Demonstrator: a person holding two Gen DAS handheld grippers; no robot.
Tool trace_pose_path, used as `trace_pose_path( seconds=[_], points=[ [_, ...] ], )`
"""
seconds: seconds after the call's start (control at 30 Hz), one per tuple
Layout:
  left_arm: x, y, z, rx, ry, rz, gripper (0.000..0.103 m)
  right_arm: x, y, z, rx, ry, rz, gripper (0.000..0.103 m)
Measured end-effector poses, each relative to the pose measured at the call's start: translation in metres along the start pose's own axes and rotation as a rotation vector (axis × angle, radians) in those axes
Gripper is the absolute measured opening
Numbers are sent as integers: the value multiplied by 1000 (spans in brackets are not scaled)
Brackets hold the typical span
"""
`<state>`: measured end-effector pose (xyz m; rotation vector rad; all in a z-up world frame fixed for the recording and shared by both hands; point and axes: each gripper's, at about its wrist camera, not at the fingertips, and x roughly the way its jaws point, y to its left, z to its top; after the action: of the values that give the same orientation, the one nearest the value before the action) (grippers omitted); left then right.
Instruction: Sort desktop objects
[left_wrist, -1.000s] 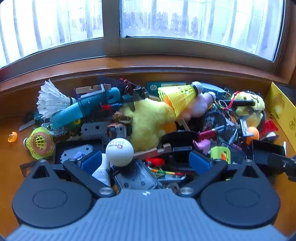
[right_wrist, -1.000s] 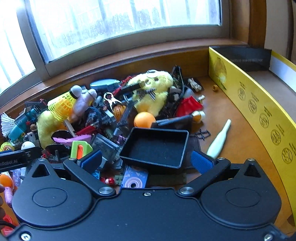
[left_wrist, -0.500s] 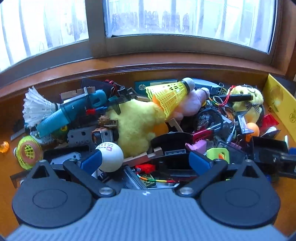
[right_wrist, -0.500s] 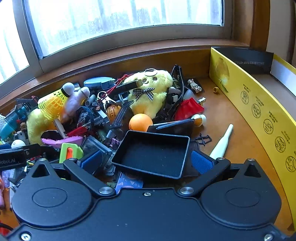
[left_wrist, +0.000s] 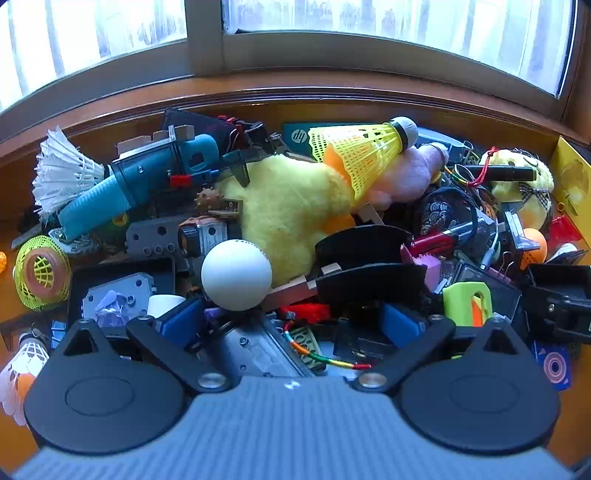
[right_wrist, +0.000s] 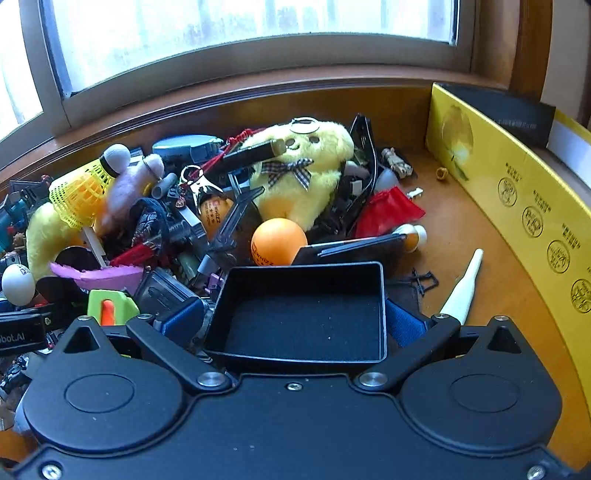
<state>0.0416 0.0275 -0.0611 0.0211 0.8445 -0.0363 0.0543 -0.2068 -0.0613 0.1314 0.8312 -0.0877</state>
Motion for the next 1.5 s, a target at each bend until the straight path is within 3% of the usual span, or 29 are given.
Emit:
trace_pose_path(
  seconds=[0.23, 0.57, 0.7, 0.77, 0.9, 1.13, 1.23, 1.33, 1.5],
  points=[
    [5, 0, 2, -7, 0, -6, 103, 5, -7, -3, 21, 5, -3, 97],
    [6, -4, 11, 58, 24, 9, 103, 1, -2, -3, -23, -17, -30, 98],
    [-28, -13, 11, 167, -184, -1, 103, -3, -4, -4, -26, -36, -28, 99],
    [-37, -18, 18, 220, -248, -32, 103, -5, -4, -5, -24, -38, -28, 99],
    [-31, -29, 43, 277, -279, -111, 103, -9, -3, -6, -26, -48, -26, 100],
    [13, -50, 76, 433, -292, -112, 103, -17, -4, -7, -29, -77, -15, 100],
    [21, -53, 85, 508, -303, -146, 98, -19, -6, -9, -25, -84, -16, 101],
    [22, -53, 90, 549, -317, -190, 86, -20, -8, -10, -16, -83, -15, 101],
    [33, -57, 94, 542, -263, -274, 66, -22, -11, -12, 19, -91, 17, 101]
  ],
)
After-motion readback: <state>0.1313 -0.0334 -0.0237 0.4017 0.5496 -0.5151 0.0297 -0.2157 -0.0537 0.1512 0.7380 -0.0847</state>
